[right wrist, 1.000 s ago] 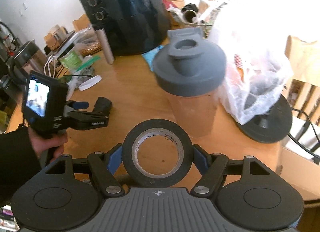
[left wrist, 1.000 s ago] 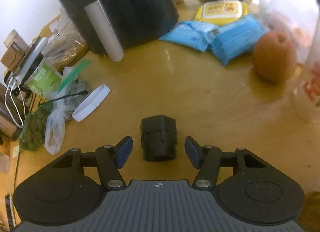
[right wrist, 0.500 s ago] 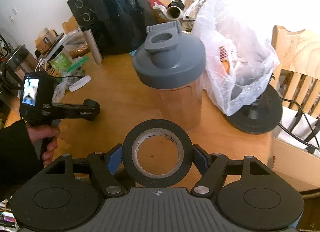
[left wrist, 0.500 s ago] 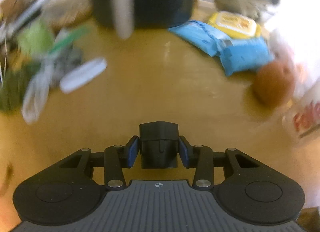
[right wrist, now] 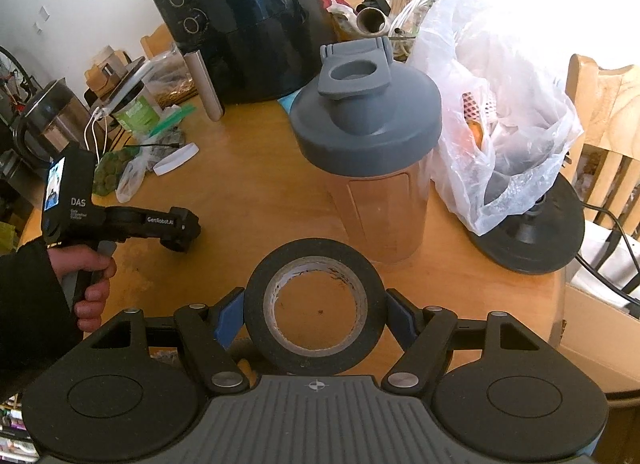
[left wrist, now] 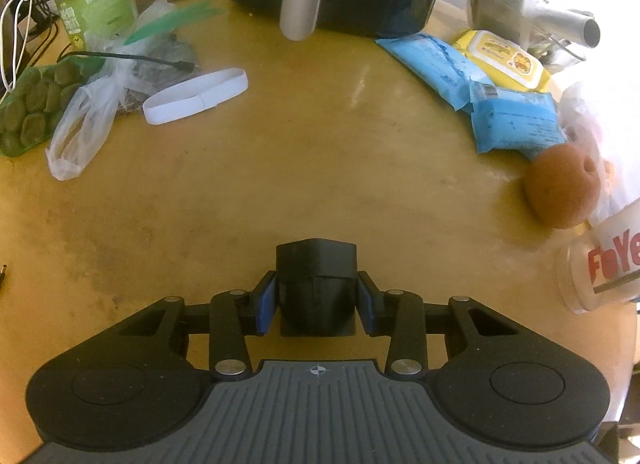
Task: Organize rigid objects
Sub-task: 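Carry the coupling to the box with the left gripper while the right carries the tape roll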
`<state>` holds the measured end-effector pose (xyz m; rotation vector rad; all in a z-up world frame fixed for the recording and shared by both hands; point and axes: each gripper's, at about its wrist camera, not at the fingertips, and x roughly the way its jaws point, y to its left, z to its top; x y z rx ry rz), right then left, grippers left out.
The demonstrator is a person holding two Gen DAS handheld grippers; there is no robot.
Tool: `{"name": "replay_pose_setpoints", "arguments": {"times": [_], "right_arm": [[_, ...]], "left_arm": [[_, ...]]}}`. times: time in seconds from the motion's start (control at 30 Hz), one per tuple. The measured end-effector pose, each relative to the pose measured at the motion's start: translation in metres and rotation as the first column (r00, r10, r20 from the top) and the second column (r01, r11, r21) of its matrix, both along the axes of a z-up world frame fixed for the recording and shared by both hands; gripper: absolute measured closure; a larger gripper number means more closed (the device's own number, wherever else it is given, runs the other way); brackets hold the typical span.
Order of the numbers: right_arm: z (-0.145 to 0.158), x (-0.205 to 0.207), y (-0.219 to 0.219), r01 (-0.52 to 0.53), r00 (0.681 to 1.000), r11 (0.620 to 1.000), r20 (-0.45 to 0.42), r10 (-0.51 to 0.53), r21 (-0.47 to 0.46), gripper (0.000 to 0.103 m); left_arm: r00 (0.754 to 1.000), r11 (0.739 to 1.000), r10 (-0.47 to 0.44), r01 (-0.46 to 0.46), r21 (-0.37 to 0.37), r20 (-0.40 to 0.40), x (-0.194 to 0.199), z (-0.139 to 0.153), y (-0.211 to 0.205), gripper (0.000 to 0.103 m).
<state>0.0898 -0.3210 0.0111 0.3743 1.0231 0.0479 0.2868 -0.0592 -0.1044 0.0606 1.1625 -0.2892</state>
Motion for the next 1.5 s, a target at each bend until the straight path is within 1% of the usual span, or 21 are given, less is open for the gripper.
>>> {"name": "replay_pose_setpoints", "arguments": {"times": [0.07,0.27,0.67,1.13,1.3,1.5], "right_arm": [[0.001,-0.002,0.0,-0.005,1.0,1.0,0.002,0.005,0.002,0.028],[0.001,-0.004,-0.001,-0.024,1.0,1.0,0.001,0.024,0.01,0.028],[0.001,-0.002,0.008,-0.094,0.995,0.995,0.022,0.093,0.039,0.028],[0.004,-0.007,0.02,-0.181,0.983,0.982,0.041,0.179,0.061,0.028],[0.004,-0.01,0.022,-0.208,0.978,0.976,0.045,0.205,0.067,0.028],[0.004,-0.016,0.025,-0.238,0.971,0.968,0.051,0.235,0.074,0.028]], "left_arm": [[1.0,1.0,0.002,-0.002,-0.009,-0.004,-0.001,0.001,0.001,0.064],[1.0,1.0,-0.002,0.002,-0.017,0.024,-0.012,0.014,0.001,0.064],[0.996,0.997,0.033,-0.027,-0.074,0.088,-0.046,0.059,0.014,0.064],[0.987,0.987,0.091,-0.072,-0.143,0.131,-0.105,0.101,0.033,0.064],[0.987,0.983,0.098,-0.076,-0.165,0.13,-0.128,0.109,0.034,0.064],[0.987,0.982,0.109,-0.088,-0.169,0.119,-0.158,0.112,0.034,0.064]]}}
